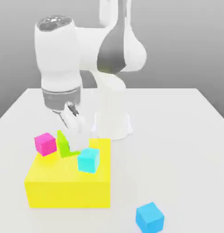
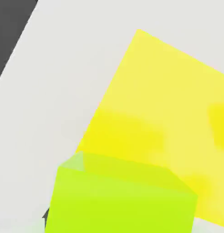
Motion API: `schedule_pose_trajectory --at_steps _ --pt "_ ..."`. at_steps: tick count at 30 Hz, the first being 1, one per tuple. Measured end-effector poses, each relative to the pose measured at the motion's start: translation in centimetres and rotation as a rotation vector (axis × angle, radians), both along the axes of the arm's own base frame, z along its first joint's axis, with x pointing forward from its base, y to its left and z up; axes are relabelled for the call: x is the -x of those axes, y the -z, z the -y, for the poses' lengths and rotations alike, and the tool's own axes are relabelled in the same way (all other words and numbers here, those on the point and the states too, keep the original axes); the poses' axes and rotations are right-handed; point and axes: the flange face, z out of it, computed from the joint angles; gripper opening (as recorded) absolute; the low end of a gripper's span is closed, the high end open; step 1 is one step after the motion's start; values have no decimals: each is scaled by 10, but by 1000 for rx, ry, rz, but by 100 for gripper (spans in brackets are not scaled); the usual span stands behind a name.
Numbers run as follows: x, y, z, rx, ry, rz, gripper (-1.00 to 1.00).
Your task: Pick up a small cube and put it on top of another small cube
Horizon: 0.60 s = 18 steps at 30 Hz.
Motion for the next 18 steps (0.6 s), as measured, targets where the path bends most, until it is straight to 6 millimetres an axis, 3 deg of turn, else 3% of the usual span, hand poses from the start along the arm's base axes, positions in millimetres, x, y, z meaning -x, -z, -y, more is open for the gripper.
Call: schedule_pose_trajectory --at_steps 4,8,13,14,18 --pt "38 -16 36 5 317 17 -100" --pt "79 -25 60 21 614 32 -100" --pt "88 23 65 33 682 35 -100" --pt "89 34 64 33 683 35 100" --pt "89 34 64 33 683 35 100"
